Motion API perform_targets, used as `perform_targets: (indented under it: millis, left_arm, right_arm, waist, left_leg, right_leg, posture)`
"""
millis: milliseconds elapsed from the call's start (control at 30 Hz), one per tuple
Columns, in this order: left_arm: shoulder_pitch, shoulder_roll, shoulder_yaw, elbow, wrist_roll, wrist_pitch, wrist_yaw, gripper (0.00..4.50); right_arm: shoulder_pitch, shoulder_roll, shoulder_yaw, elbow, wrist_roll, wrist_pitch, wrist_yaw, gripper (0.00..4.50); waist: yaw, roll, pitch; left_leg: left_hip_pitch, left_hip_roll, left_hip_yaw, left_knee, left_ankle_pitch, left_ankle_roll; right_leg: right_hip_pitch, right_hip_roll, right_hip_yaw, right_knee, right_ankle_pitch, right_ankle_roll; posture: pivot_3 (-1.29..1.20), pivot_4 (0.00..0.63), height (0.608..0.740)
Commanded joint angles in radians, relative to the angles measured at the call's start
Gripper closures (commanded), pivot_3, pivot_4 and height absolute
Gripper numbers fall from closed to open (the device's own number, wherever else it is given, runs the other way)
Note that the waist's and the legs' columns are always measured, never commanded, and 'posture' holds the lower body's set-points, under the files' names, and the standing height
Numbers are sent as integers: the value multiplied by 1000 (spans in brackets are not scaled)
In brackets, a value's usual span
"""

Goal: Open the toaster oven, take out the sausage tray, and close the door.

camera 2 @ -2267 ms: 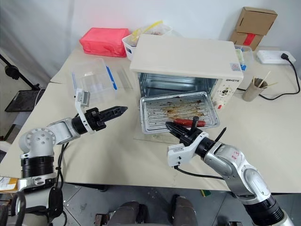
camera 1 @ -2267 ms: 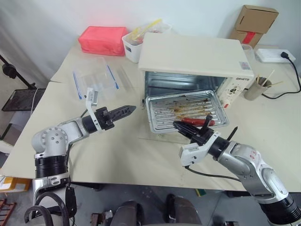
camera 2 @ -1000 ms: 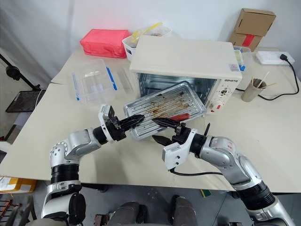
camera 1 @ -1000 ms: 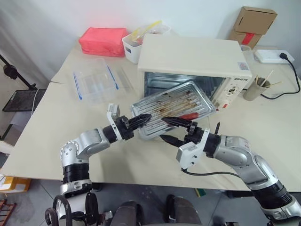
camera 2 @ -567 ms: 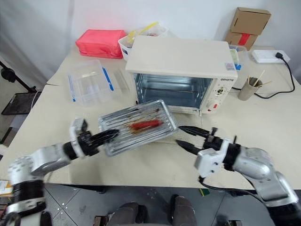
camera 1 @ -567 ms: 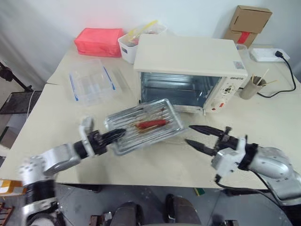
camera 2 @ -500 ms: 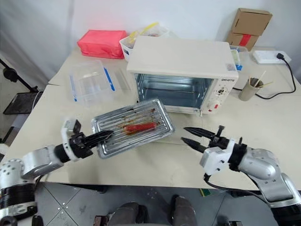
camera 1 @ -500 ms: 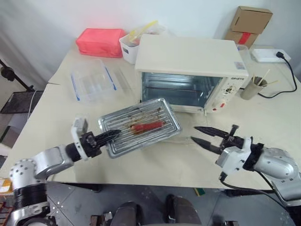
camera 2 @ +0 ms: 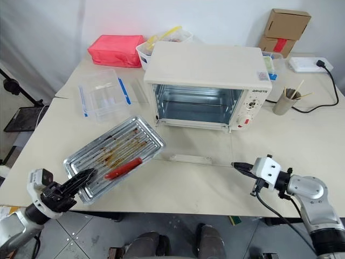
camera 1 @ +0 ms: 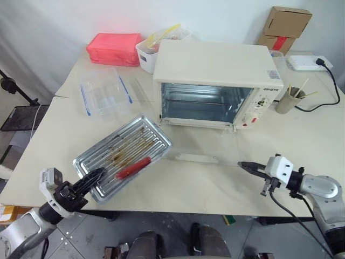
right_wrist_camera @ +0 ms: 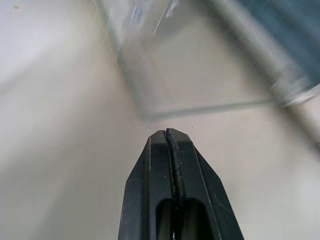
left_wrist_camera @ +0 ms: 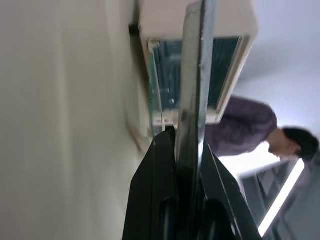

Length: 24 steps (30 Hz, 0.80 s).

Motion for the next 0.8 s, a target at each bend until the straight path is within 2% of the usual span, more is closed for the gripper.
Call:
perform_targets:
  millis: [33,167,333,500,700,800]
  left_arm:
    - [44,-67,49,-87,-29,-62,39,4500]
    - [75,-199,66,-169,-29,-159,143,4500]
    - [104,-263,61,-229,-29,-207,185,4500]
    - [114,-263,49,-253,-29,-216,175,4500]
    - [103,-226,30,-234,-29,-189,151,4500]
    - [59,-197,-21,-219,-29,-164,142,4500]
  right_arm:
    - [-41,42,-16,22,69,2,84,4466]
    - [-79,79,-27,11,119,108,129,4466]
    - [-135,118,-80,-31,150,126,90,4466]
    - [-200,142,-182,-143,245,255,-29,4466]
    - [-253,146,-231,-255,329,383,-65,4466]
    - [-229,115,-236,-314,373,460,-24,4466]
  waist:
    - [1,0,0]
    - [3,1,0]
    - [2,1,0]
    - [2,2,1]
    - [4,2,1]
    - [6,2,1]
  left_leg:
    - [0,0,0,0,0,0]
    - [0,0,0,0,-3,-3]
    - [-1,0,1,0,-4,-3]
    - [-1,0,2,0,-5,-3]
    - [-2,0,2,0,-8,0]
    - [-2,0,3,0,-8,1]
  right_leg:
    - [0,0,0,0,0,0]
    - [0,-1,0,0,0,0]
    - [-1,-1,0,0,0,0]
    - [-2,-1,1,0,0,0]
    - [-3,-1,1,-1,0,0]
    - [-3,-1,2,-1,0,0]
  posture:
    - [0,150,740]
    - [0,150,740]
    - [0,150,740]
    - [0,150,740]
    - [0,150,740]
    - [0,150,740]
